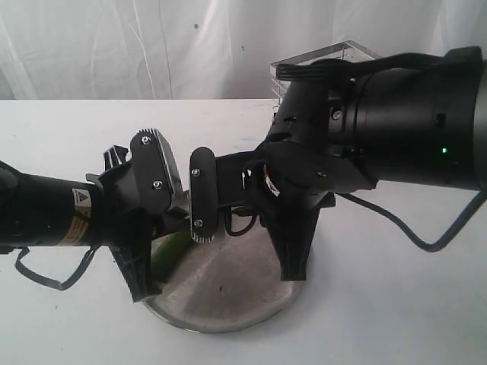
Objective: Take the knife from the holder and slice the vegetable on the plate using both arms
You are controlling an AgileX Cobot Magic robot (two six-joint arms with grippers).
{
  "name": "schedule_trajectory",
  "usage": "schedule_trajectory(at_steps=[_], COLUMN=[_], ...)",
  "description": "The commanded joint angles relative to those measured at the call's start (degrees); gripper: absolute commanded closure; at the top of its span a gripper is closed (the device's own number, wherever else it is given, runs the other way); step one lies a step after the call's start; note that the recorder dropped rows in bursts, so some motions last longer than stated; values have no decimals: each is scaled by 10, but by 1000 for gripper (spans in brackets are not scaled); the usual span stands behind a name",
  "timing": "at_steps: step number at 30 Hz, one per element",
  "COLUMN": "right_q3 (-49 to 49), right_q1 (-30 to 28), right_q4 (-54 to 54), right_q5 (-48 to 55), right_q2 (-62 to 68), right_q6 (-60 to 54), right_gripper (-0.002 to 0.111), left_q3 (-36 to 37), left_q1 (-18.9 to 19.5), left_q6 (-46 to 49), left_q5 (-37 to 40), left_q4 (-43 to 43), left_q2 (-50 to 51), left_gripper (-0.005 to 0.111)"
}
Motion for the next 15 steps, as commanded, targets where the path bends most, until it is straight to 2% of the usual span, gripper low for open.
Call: schedule_trajectory(at_steps=[1,5,15], right_q3=[-1,-1,-26], right_q1=[-3,-3,-3], right_q4=[10,27,118], right_q5=[91,132,124], right_q2=[-12,-12,27], right_q6=[125,211,287], right_gripper=[108,108,108], left_q3=[-2,-2,-2], left_q1=[0,0,0], left_q6=[-41,-84,-128], left_q5=[71,127,151], left_q4=[-19,-19,-19], left_q2=[-41,-60,-64], left_gripper=[72,59,58])
